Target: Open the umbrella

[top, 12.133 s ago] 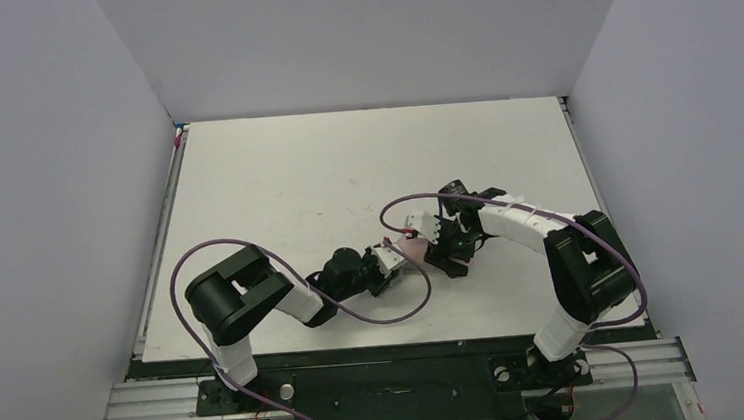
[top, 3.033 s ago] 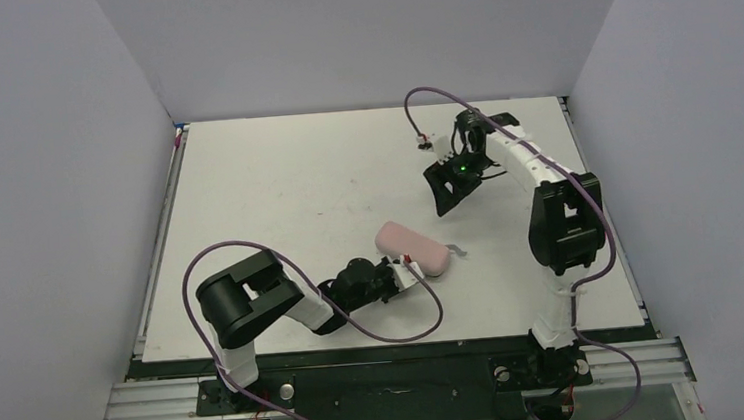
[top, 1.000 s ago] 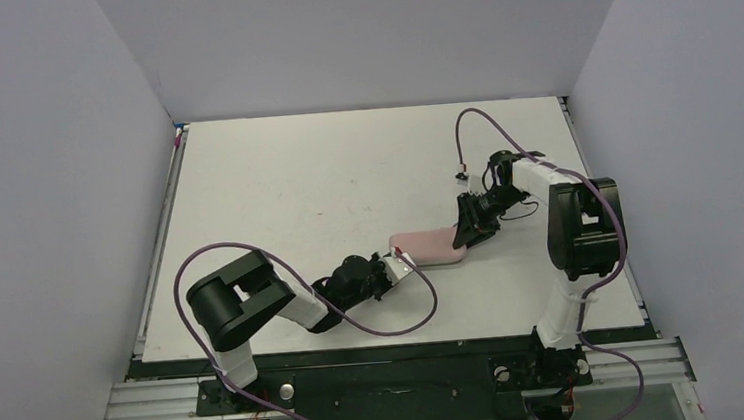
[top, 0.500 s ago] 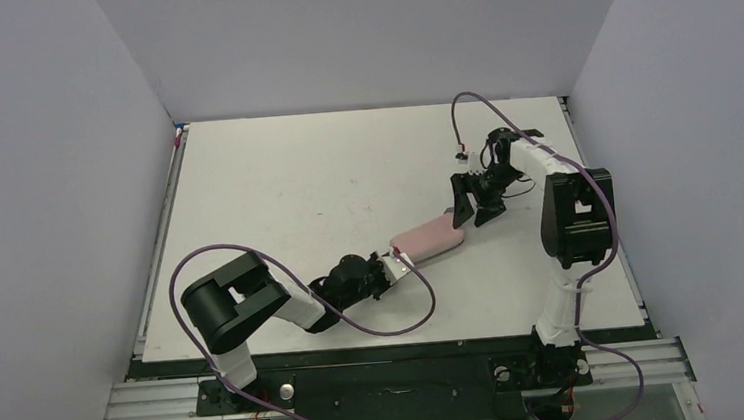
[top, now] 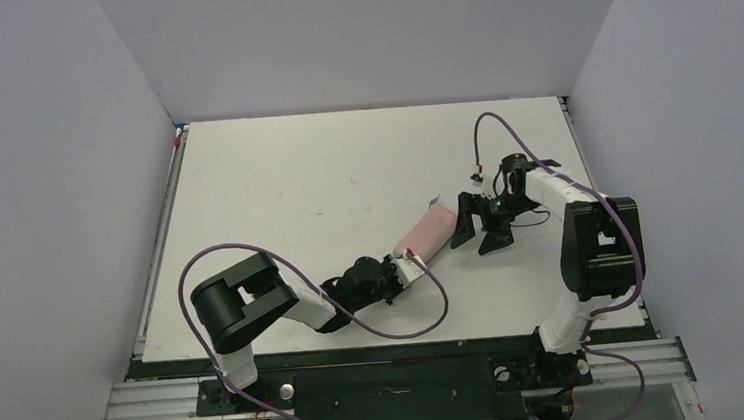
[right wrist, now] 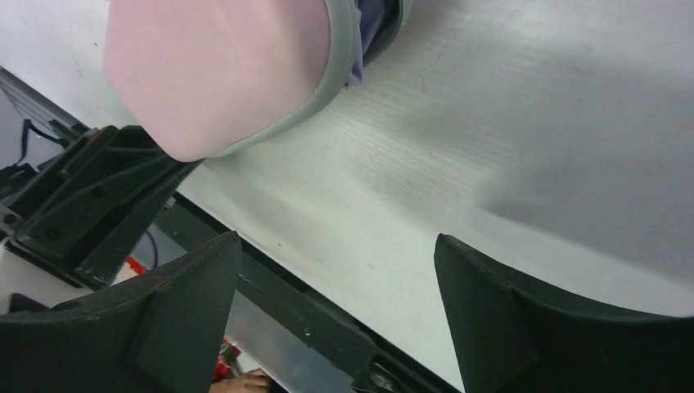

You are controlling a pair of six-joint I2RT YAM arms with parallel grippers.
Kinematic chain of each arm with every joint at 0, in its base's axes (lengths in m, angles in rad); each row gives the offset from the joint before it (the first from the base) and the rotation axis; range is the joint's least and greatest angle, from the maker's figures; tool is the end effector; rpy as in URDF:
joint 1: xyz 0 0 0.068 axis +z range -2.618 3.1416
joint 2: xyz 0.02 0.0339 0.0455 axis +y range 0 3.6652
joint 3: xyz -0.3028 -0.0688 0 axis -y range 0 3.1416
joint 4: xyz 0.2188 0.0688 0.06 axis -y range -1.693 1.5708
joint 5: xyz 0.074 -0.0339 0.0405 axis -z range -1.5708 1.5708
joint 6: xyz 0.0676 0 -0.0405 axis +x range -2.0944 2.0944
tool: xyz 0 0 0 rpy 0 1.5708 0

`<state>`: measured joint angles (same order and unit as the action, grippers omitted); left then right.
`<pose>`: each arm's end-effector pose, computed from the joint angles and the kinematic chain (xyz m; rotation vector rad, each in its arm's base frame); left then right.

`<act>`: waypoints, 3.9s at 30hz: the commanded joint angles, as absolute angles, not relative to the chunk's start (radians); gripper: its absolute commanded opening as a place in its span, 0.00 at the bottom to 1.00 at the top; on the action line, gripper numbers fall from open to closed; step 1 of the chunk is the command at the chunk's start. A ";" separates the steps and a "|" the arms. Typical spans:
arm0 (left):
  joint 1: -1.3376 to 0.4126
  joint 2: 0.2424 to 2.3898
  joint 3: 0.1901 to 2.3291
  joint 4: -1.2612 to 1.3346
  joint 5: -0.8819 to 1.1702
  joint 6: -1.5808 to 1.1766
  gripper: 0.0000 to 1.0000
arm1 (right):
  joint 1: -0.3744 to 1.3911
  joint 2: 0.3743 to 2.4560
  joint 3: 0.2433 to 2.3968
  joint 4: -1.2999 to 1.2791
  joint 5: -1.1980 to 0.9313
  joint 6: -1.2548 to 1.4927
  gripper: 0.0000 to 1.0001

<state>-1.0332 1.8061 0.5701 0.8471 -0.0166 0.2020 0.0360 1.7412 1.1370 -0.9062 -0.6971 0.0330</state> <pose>0.1803 -0.3002 0.1673 1.1476 1.6348 -0.5259 0.2913 0.0539 0.2114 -0.0364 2.9205 1.0637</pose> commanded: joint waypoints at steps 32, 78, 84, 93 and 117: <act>-1.061 1.809 0.621 0.773 0.009 0.212 0.00 | 0.254 1.806 1.065 -0.457 -0.675 0.403 0.00; -1.070 1.866 0.745 0.707 0.013 0.096 0.00 | 0.141 1.670 1.055 -0.780 -0.867 0.150 0.83; -1.075 1.879 0.762 0.715 0.008 0.096 0.00 | 0.206 1.686 1.073 -0.730 -0.806 0.174 0.79; -1.075 1.883 0.773 0.707 0.015 0.097 0.00 | 0.225 1.750 1.108 -0.696 -0.788 0.155 0.45; -0.885 1.832 0.723 0.681 0.014 0.171 0.00 | 0.204 1.804 1.135 -0.979 -0.744 -0.229 0.00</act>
